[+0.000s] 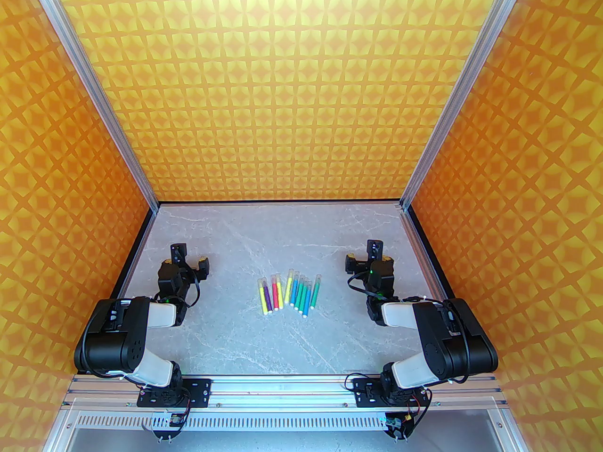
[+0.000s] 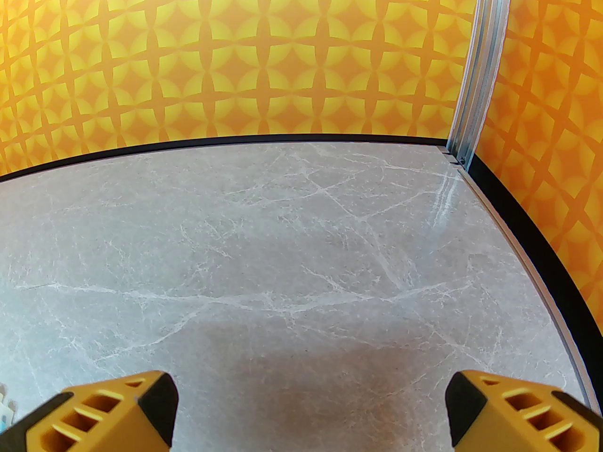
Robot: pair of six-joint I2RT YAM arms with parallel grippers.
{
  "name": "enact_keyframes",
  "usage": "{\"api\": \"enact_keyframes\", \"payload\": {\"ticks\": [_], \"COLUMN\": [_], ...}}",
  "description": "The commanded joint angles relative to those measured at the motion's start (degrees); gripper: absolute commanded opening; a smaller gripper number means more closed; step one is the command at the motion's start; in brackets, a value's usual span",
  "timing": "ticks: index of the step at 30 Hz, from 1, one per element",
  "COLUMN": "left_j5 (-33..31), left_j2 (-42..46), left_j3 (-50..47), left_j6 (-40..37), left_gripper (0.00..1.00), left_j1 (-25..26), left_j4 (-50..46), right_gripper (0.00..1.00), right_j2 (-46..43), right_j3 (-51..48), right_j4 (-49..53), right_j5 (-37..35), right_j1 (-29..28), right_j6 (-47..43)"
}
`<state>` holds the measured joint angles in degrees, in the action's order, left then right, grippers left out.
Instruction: Open the pen caps
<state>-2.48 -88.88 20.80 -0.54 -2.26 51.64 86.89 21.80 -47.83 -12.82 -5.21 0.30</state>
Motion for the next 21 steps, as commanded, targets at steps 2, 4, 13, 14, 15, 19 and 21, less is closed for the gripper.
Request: {"api": "enact_keyframes", "payload": {"ticks": [2,4,13,14,15,19,21], "left_j5": [1.1,1.0,1.0,1.0,1.0,1.1,1.1], "left_j2": [0.1,0.1,0.1,0.1,0.1,0.1,0.1], "left_j3": [1.1,1.1,1.1,1.1,1.1,1.1,1.1], "left_j6": [-0.8,-0.8,-0.9,-0.9,-0.9,-0.9,-0.9], "left_gripper": [0.99,0.99,0.99,0.99,0.99,0.99,0.99], "left_j1": [-0.4,-0.4,-0.3,-0.3,-0.3,-0.3,-0.3], "left_j4": [-0.8,-0.8,-0.7,-0.7,-0.7,-0.7,-0.7], "right_gripper": [0.99,0.98,0.98,0.98,0.98,0.98,0.98], "right_j2": [0.2,0.1,0.2,0.2,0.2,0.3,0.2], "right_j3": [0.0,0.0,0.0,0.3,0.6,0.9,1.0], "right_j4": [-1.4,-1.4,-1.4,-1.1,-0.4,0.1,0.2], "right_j5": [0.8,0.8,0.9,2.0,3.9,5.3,5.3], "right_j1": [0.2,0.1,0.1,0.1,0.1,0.1,0.1], "right_j6": [-0.6,-0.6,-0.7,-1.1,-1.9,-2.2,-2.2]}}
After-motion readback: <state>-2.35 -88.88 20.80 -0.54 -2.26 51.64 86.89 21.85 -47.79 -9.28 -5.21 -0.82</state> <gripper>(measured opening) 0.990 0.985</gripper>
